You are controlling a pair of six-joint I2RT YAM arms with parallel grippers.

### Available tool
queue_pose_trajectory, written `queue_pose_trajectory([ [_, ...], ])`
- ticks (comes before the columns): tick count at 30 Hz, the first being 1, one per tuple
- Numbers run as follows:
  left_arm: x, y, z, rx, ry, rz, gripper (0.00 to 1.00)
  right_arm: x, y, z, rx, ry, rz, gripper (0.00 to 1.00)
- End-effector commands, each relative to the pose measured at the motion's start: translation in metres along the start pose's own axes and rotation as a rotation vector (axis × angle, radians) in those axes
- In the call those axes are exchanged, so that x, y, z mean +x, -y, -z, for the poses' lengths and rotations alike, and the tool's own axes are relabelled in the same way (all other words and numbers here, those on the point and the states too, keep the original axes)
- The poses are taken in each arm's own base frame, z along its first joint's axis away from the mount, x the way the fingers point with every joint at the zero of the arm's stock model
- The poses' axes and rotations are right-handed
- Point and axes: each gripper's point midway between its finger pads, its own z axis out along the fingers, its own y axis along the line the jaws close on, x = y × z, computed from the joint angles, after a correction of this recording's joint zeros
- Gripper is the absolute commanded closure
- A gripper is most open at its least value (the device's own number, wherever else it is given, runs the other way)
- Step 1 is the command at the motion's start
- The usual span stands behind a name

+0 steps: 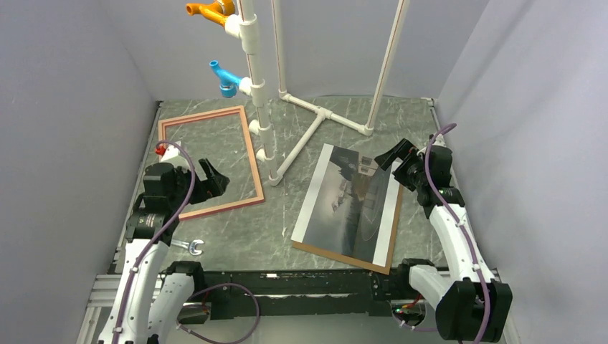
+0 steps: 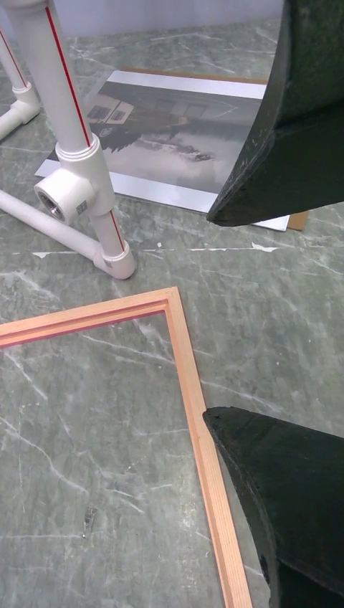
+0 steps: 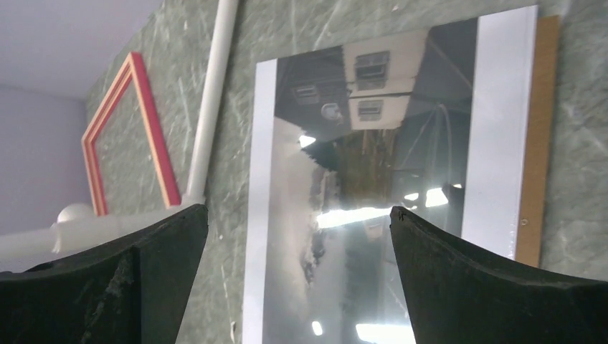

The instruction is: Put the photo into the frame

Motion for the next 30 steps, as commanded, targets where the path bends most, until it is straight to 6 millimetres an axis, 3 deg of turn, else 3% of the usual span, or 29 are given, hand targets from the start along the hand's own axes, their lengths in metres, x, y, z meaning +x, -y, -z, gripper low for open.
queue_pose_trajectory([
  [1,-0.011,0.013,0.004,0.052,0.025,0.005,0.01,-0.007,-0.033,0.019,-0.109,-0.046,0.039,0.00],
  [4,-0.004,0.014,0.007,0.058,-0.008,-0.001,0.01,-0.006,-0.037,0.027,-0.126,-0.063,0.091,0.00],
  [12,0.014,0.001,0.023,-0.003,-0.063,-0.038,0.01,0.011,-0.026,0.049,-0.105,-0.062,0.163,0.00],
  [18,0.013,-0.022,0.028,-0.141,-0.084,-0.082,0.01,0.025,-0.034,0.046,-0.103,-0.102,0.209,0.00],
  [25,0.002,0.012,0.026,0.072,0.012,-0.154,0.01,0.034,-0.086,0.041,-0.150,-0.088,0.353,0.00],
  [30,-0.008,0.055,0.026,0.330,0.120,-0.179,0.01,0.018,-0.089,0.032,-0.110,-0.027,0.382,0.00],
])
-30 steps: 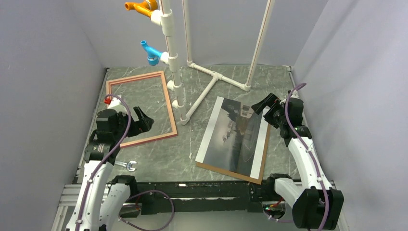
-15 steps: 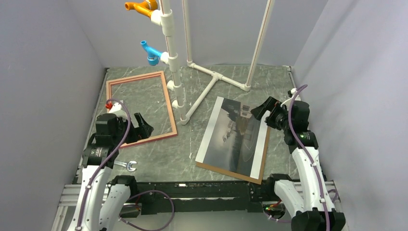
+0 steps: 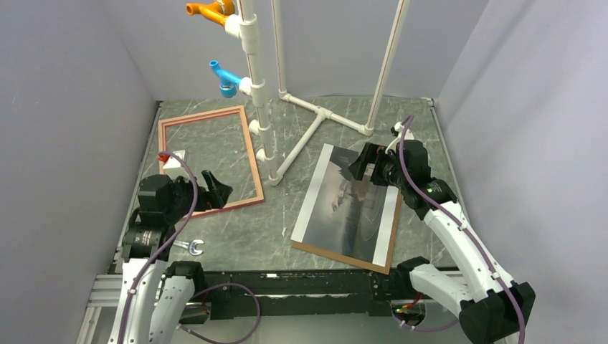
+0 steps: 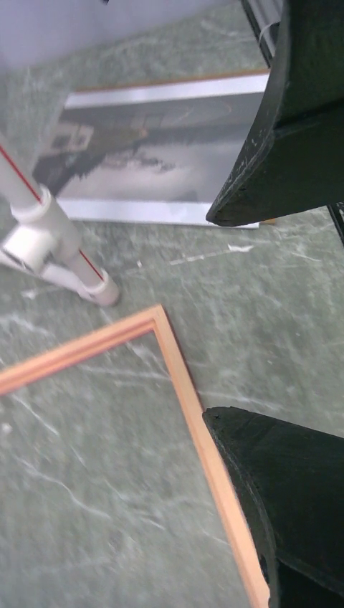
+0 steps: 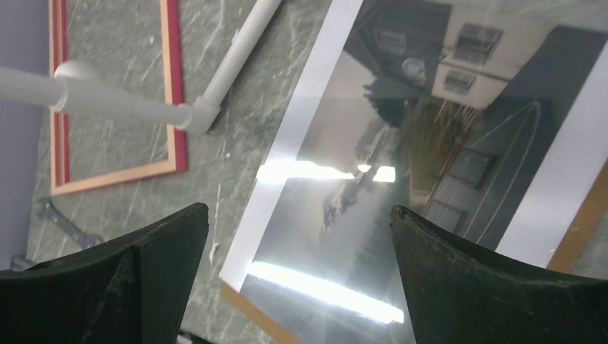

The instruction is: Put the photo into the frame

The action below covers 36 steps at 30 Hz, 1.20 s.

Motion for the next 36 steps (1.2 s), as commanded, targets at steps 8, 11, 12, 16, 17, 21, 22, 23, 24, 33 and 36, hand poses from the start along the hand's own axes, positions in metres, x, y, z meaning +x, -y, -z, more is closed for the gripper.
queue_pose_trajectory([
  [8,-0.059,0.093,0.014,0.497,0.343,-0.251,0.01,-0.049,0.013,-0.011,0.030,0.132,0.020,0.01],
  [11,-0.071,0.107,0.016,0.541,0.374,-0.304,0.01,-0.057,0.030,-0.019,0.027,0.137,-0.032,0.01],
  [12,-0.075,0.111,0.015,0.548,0.376,-0.313,0.01,-0.062,0.038,-0.020,0.005,0.146,-0.076,0.01],
  [16,-0.097,0.129,0.006,0.543,0.389,-0.369,0.01,-0.092,0.059,-0.023,-0.043,0.227,-0.132,0.01],
  [17,-0.103,0.134,0.005,0.540,0.397,-0.382,0.01,-0.099,0.063,-0.024,-0.032,0.243,-0.123,0.01],
  [21,-0.131,0.152,0.001,0.530,0.474,-0.423,0.01,-0.121,0.066,-0.031,-0.027,0.268,-0.116,0.01],
  [22,-0.137,0.157,0.000,0.540,0.500,-0.438,0.01,-0.123,0.066,-0.034,-0.030,0.266,-0.120,0.01],
  [23,-0.141,0.161,-0.003,0.550,0.513,-0.447,0.01,-0.125,0.067,-0.036,-0.030,0.268,-0.123,0.01],
  [24,-0.144,0.165,-0.007,0.558,0.519,-0.453,0.01,-0.126,0.068,-0.038,-0.029,0.269,-0.122,0.01],
  [33,-0.154,0.178,-0.049,0.551,0.511,-0.420,0.05,-0.176,0.074,-0.052,-0.050,0.504,0.039,0.01],
  [36,-0.153,0.181,-0.056,0.538,0.473,-0.422,0.06,-0.189,0.082,-0.064,-0.040,0.565,0.066,0.02],
])
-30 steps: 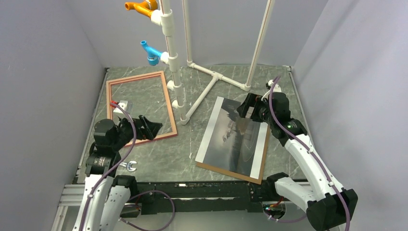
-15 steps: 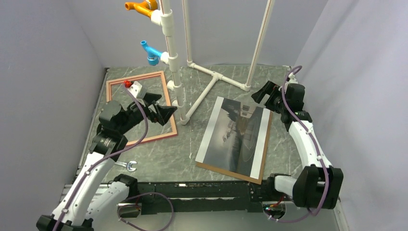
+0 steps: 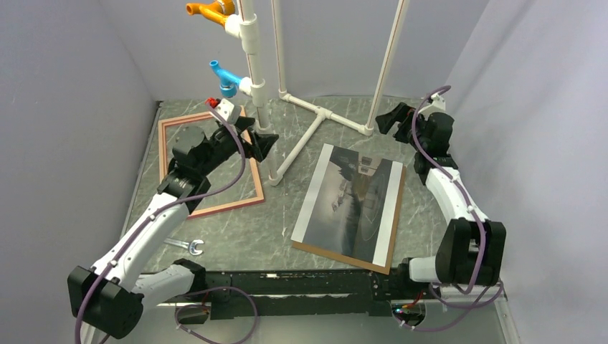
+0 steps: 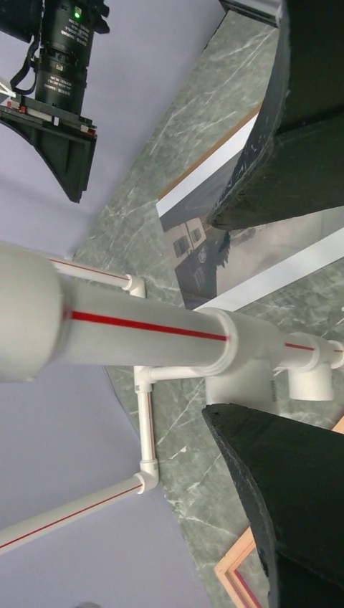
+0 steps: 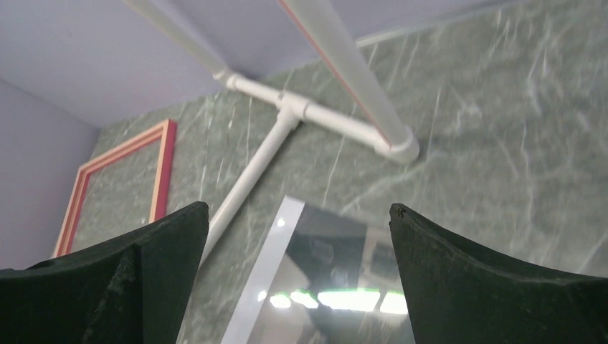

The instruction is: Put the photo into the frame

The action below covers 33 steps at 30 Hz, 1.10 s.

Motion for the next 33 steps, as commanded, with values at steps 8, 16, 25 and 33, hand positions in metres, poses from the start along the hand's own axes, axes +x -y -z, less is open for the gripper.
queue_pose_trajectory([
  [8,-0.020,0.002,0.021,-0.064,0.033,-0.087,0.02,-0.052,-0.005,-0.060,-0.057,0.173,0.189,0.05],
  [16,0.018,0.002,0.078,-0.161,-0.097,-0.038,0.01,-0.006,-0.123,-0.013,-0.283,0.131,0.410,0.04],
  [25,0.096,-0.010,0.152,-0.379,-0.408,0.117,0.01,0.031,-0.248,0.065,-0.749,0.072,0.366,0.04],
  [33,0.108,-0.009,0.180,-0.429,-0.397,0.135,0.01,0.087,-0.327,0.088,-0.966,0.014,0.475,0.04],
])
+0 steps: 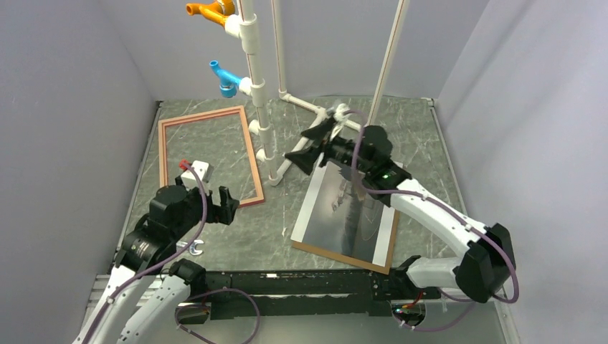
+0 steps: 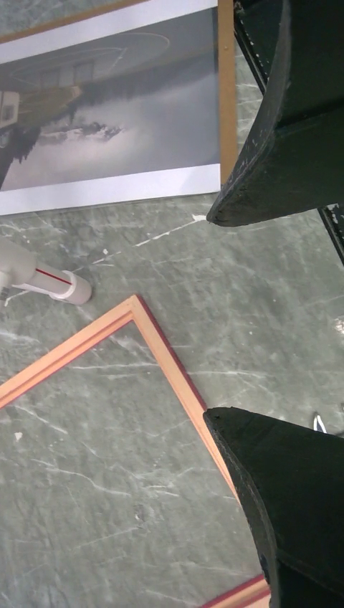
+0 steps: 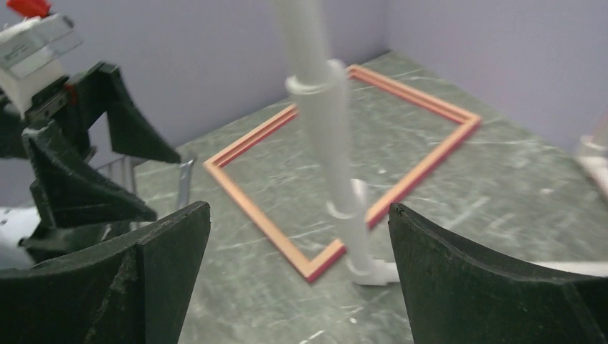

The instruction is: Put the photo into the frame

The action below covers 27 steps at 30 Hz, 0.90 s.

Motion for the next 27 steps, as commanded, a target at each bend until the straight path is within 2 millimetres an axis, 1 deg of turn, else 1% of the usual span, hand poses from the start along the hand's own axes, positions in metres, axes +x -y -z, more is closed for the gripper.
queue_pose_trajectory([
  [1,0.000,-0.008,0.012,-0.044,0.027,0.007,0.00,-0.004,-0.040,-0.030,-0.125,0.010,0.080,0.04],
  [4,0.003,-0.018,0.009,-0.098,0.013,-0.008,0.01,-0.001,-0.044,-0.049,-0.121,0.011,0.075,0.04],
  [7,0.014,-0.023,-0.003,-0.110,-0.006,-0.043,0.01,-0.006,-0.036,-0.066,-0.081,0.031,0.062,0.04],
  [10,0.017,-0.023,-0.006,-0.108,-0.051,-0.062,0.01,-0.005,-0.020,-0.079,-0.003,0.028,0.040,0.04],
  [12,0.021,-0.025,-0.011,-0.118,-0.071,-0.067,0.01,0.002,-0.009,-0.085,0.051,0.009,0.016,0.05],
  [15,0.024,-0.025,-0.014,-0.117,-0.093,-0.069,0.01,0.012,-0.007,-0.089,0.062,-0.018,0.013,0.08],
  [18,0.025,-0.024,-0.015,-0.111,-0.095,-0.070,0.01,0.021,-0.009,-0.086,0.071,-0.035,0.022,0.09],
  [23,0.025,-0.026,-0.014,-0.122,-0.086,-0.061,0.01,0.032,-0.021,-0.077,0.054,-0.043,0.037,0.09],
  [27,0.024,-0.027,-0.012,-0.129,-0.076,-0.055,0.01,0.052,-0.031,-0.074,0.059,-0.109,0.045,0.11],
])
